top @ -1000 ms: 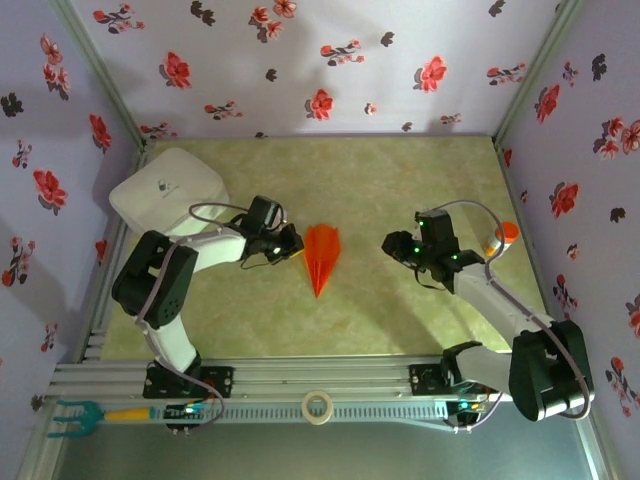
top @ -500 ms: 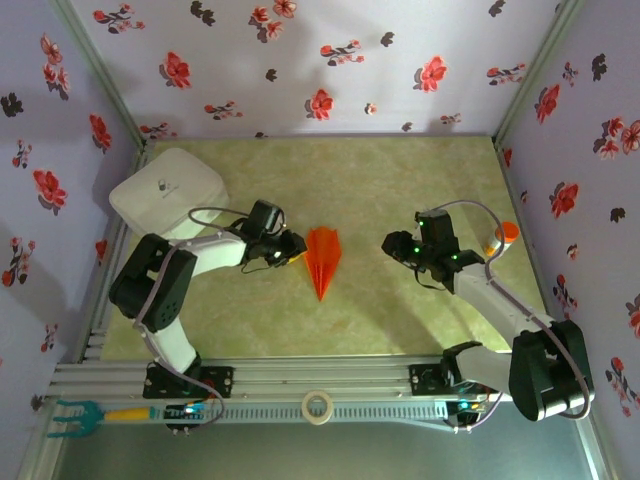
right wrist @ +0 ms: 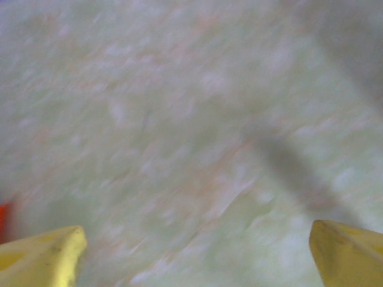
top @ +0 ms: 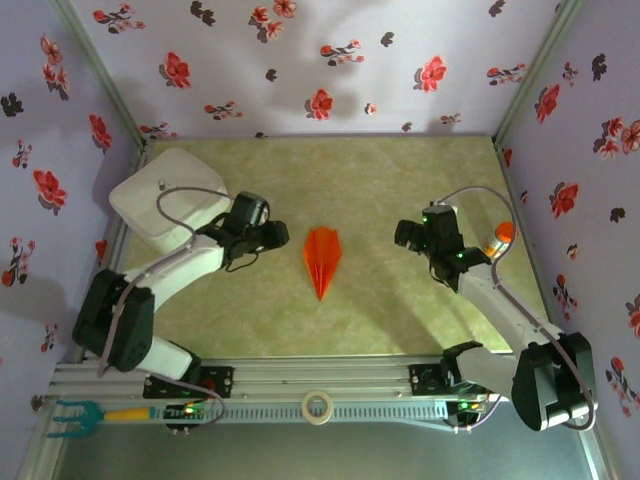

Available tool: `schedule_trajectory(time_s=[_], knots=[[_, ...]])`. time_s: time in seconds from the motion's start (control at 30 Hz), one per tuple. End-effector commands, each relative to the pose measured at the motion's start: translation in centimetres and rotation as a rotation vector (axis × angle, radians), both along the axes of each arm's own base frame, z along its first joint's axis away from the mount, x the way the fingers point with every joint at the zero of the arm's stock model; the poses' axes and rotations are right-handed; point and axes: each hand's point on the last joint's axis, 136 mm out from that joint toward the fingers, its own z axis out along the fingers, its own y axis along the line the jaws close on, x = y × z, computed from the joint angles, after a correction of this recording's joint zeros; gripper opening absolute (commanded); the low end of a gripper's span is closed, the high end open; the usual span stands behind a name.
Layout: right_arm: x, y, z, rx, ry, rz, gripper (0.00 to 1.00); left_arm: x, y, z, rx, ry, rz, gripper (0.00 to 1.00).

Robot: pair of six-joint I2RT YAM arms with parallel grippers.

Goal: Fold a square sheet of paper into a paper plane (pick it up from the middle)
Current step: Move the paper plane to the center of the table, then reset both arms

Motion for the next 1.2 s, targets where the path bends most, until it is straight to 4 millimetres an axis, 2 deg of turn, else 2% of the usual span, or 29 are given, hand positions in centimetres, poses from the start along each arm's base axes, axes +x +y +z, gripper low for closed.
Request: schedule_trajectory(time_s=[0.0,0.07,0.13,0.17,0.27,0.4,0.57,0.73,0.77,0.87,0.97,1.0,1.07,1.17], knots=[[1.5,-5.1,0.9,-0.357,-0.108,-0.131,0.99,1.5,7.7,2.4,0.375,-0.183,0.067,0.49],[2.6,-5.5,0.5,-0.424,-0.148,-0.131,0.99,2.0,10.8,3.9,0.5,-0.274,0.117,0.68],[3.7,-5.4,0.0,-0.448,-0.165,-0.103,0.99,2.3,13.9,4.8,0.596,-0.373,0.195,0.93],[4.3,-5.4,-0.3,-0.427,-0.178,-0.094,0.99,2.3,14.9,4.8,0.605,-0.405,0.216,0.98],[5.6,-5.1,-1.4,-0.334,-0.204,-0.05,0.99,2.2,17.7,4.6,0.622,-0.442,0.287,1.0],[6.2,-5.5,-2.9,-0.31,-0.259,-0.03,0.99,2.2,20.3,2.9,0.67,-0.429,0.32,1.0],[6.4,-5.7,-3.5,-0.258,-0.335,-0.009,0.99,3.3,20.4,1.3,0.654,-0.501,0.263,1.0],[5.9,-6.8,-4.3,-0.213,-0.365,-0.046,0.99,4.4,21.8,0.6,0.585,-0.578,0.335,1.0],[6.0,-7.0,-4.9,-0.205,-0.362,-0.052,0.99,4.6,21.7,0.4,0.563,-0.588,0.325,1.0],[6.2,-7.5,-5.1,-0.204,-0.326,-0.081,0.99,5.2,21.2,-0.3,0.547,-0.606,0.282,1.0],[6.2,-8.1,-4.9,-0.21,-0.348,-0.112,0.99,5.3,21.2,-2.0,0.534,-0.623,0.275,1.0],[6.0,-8.4,-4.9,-0.211,-0.34,-0.133,0.99,5.4,21.2,-1.9,0.537,-0.646,0.277,1.0],[5.9,-9.4,-4.9,-0.223,-0.333,-0.191,0.99,5.3,21.1,-2.2,0.515,-0.618,0.256,1.0],[5.9,-9.4,-5.0,-0.222,-0.331,-0.192,0.99,5.8,21.6,-2.3,0.514,-0.592,0.279,1.0]])
